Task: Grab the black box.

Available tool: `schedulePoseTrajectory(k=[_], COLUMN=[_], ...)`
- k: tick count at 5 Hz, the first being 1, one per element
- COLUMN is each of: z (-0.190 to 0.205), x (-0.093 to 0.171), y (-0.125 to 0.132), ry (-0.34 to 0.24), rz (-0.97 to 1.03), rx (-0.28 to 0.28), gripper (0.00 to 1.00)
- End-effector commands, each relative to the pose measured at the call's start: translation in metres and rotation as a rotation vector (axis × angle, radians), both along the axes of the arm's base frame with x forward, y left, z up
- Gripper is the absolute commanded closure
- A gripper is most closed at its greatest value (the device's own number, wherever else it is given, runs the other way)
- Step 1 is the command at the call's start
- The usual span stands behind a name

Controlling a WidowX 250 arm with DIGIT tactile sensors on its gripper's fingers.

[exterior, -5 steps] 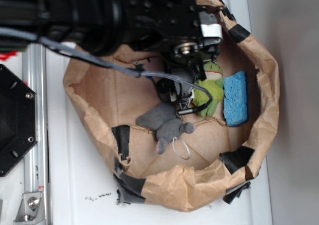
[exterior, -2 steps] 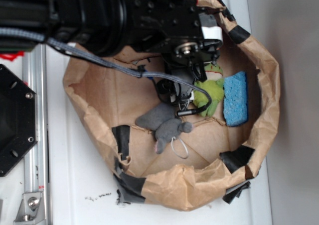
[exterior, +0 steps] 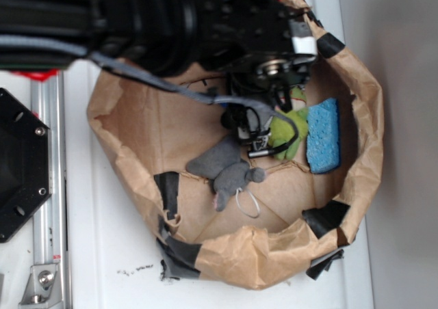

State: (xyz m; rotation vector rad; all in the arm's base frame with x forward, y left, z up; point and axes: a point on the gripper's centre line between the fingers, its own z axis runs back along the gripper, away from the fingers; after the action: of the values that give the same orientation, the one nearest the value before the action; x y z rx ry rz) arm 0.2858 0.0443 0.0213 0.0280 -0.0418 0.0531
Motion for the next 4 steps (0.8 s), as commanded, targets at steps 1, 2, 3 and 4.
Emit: schedulePoseTrajectory(k=[1, 2, 3, 4], z=[0.006, 0.037, 0.086, 0.13], x=[-0.009, -0.018, -0.035, -0.049], y=[0.002, -0.002, -0.003, -0.002], ry=[0.019, -0.021, -0.104, -0.166], rz=[0.019, 0.003, 0.008, -0.014], rx=[0.002, -0.01, -0.014, -0.023], gripper=[1.0, 1.0, 1.0, 1.0])
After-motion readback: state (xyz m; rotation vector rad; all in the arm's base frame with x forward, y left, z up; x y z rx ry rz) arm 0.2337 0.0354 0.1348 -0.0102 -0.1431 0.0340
